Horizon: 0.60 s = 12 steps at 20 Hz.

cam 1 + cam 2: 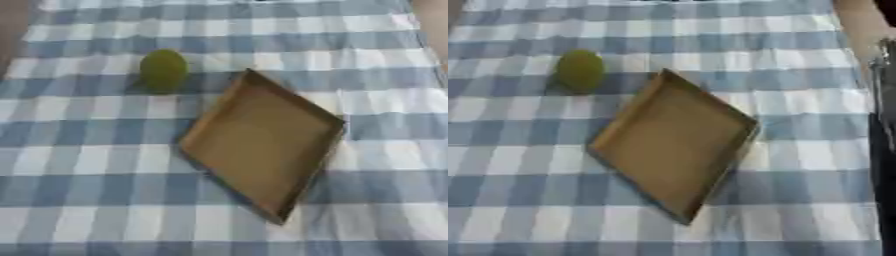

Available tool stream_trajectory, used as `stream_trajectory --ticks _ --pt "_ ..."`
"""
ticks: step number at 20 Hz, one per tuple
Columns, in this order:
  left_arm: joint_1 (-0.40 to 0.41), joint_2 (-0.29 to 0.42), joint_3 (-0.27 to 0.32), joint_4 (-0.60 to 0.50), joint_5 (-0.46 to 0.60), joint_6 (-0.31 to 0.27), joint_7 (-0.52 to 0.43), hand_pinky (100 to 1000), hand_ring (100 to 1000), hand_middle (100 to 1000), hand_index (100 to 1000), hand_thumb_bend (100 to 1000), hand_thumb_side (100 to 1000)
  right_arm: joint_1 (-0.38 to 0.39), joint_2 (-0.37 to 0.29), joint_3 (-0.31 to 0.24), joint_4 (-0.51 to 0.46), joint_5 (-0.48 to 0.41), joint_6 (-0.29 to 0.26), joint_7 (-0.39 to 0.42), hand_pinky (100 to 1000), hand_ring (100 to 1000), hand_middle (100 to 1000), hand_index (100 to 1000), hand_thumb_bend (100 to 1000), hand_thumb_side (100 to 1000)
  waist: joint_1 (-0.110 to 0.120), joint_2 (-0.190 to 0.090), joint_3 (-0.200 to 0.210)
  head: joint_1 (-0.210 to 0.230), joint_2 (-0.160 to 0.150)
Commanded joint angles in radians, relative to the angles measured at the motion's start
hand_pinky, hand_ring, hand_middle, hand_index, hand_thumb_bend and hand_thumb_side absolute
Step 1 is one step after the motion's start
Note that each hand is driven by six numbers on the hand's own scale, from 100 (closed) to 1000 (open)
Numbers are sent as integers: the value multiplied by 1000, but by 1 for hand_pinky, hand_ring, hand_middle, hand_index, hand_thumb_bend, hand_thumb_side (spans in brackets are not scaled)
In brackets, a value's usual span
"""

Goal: Pick up objects on the table and place them in the box.

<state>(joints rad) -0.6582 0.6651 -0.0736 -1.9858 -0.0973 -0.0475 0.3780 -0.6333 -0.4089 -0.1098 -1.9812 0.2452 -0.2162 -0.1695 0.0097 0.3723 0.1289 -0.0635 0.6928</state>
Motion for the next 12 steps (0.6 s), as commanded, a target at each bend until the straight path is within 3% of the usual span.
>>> stream_trajectory --ticks 1,12 --pt "-8 12 3 -14 6 1 -4 628 583 517 765 100 445 -13 -14 1 -19 -4 0 5 895 899 620 834 100 535 0 -27 1 2 0" --pt "-15 4 -5 -14 -2 14 -22 640 596 530 776 100 457 -10 -14 3 -19 -5 3 10 895 899 619 835 100 534 -5 -29 7 -1 -6"
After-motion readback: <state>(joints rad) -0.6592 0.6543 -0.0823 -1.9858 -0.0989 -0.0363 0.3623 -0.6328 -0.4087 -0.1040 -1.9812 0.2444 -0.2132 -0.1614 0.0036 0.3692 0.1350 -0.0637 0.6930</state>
